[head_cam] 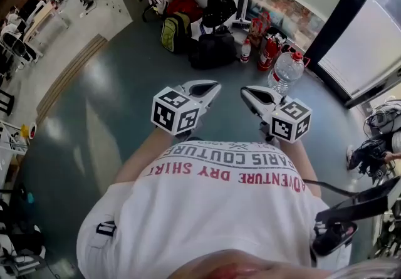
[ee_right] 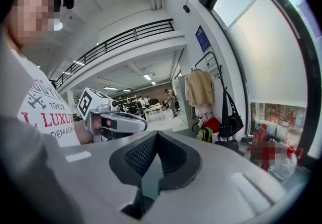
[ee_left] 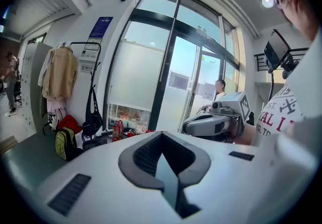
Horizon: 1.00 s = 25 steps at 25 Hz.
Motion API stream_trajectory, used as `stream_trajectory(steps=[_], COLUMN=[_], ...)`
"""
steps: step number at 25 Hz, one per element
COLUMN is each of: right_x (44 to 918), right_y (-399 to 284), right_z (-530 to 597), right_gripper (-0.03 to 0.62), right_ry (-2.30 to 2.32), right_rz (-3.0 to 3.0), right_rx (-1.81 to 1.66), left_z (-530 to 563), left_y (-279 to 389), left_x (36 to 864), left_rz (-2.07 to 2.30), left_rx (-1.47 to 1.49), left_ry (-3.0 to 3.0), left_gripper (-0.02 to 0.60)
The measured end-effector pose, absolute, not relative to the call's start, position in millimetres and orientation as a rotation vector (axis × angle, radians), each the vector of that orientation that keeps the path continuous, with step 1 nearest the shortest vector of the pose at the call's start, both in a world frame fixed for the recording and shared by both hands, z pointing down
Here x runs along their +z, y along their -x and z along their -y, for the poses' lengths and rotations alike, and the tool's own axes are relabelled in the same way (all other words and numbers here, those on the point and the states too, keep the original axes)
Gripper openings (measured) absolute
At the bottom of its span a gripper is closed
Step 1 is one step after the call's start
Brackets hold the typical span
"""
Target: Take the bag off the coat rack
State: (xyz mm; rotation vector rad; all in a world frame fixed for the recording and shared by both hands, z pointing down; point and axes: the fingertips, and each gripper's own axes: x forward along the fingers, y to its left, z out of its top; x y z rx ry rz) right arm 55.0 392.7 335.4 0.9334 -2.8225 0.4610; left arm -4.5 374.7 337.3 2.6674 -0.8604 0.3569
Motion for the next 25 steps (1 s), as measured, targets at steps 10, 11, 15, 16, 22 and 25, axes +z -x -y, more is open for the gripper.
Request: stream_trajectory(steps=[10, 11, 15, 16, 22, 25], right_x=[347.0, 348.8, 352.1, 352.6, 362.1, 366.9], right_y=[-69.6, -71.3, -78.5, -80.3, -88.4, -87.3], right_z=[-397.6, -397.8, -398.0, -397.4, -382.6, -364.3], right_gripper=[0.002, 0.002, 0.002, 0.002, 0.002, 0.002], right_ry=[-0.921, -0.920, -0.908, -0.908, -0.932, -0.948], right_rz=[2.826, 2.823, 2.829, 2.833, 2.833, 2.828], right_rx=[0.521, 0.526, 0.548, 0.553, 0.596, 0.623], left_z=[-378.6, -378.0, -375.6, -375.1, -359.7, -343.3], left_y=[-9.7, -11.6, -20.9, -23.5, -27.5, -24.4], left_x=[345.9, 347.8, 353.0, 354.0, 359.4, 365.5], left_rz=[0.855, 0.852, 0.833, 0.828, 0.838, 0.828], left_rx=[0.365, 0.369, 0.387, 0.394, 0.409, 0.412], left_ry=[-2.642, -2.639, -2.632, -2.632, -2.621, -2.607], left_gripper=[0.002, 0.002, 0.002, 0.002, 0.002, 0.002])
